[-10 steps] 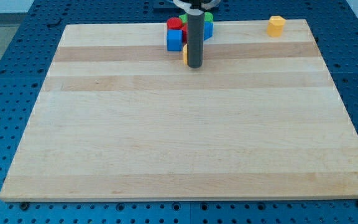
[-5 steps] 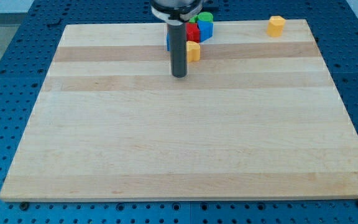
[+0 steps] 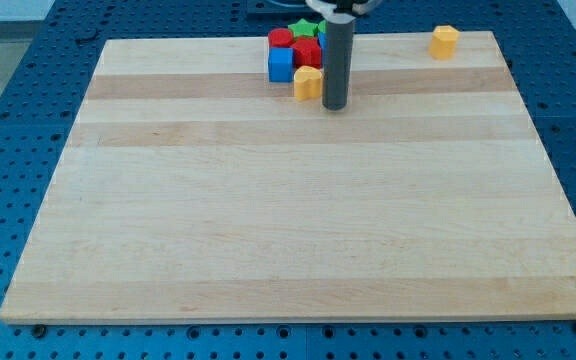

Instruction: Slide the yellow heart towards the group of the blocks

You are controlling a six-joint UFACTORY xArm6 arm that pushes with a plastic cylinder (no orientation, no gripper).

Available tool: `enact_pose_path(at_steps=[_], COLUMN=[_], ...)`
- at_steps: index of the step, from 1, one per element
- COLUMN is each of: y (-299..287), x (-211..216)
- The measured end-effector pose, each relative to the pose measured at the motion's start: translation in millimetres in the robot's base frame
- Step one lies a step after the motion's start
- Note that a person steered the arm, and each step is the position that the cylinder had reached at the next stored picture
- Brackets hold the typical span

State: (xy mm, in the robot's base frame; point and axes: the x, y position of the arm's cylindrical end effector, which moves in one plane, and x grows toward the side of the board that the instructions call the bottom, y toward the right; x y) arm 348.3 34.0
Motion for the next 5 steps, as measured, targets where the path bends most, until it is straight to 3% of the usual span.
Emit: enact_pose_path(at_steps=[1, 2, 5], y=[-54, -100, -69], x=[8, -10, -30])
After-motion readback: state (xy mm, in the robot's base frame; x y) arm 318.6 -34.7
